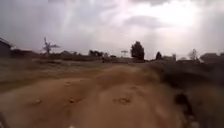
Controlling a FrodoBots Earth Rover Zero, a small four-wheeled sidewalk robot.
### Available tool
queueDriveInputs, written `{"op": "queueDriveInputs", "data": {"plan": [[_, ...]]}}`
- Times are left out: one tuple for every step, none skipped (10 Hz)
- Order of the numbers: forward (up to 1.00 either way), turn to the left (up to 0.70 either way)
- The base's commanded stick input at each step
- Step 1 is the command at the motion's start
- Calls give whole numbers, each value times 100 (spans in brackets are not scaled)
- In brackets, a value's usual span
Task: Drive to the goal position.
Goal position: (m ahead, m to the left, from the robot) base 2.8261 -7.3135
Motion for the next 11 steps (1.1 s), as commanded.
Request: {"op": "queueDriveInputs", "data": {"plan": [[50, 0], [50, 0], [50, 0], [50, 0], [50, 0], [50, 0], [50, 0], [50, 0], [50, 0], [50, 0], [50, 0]]}}
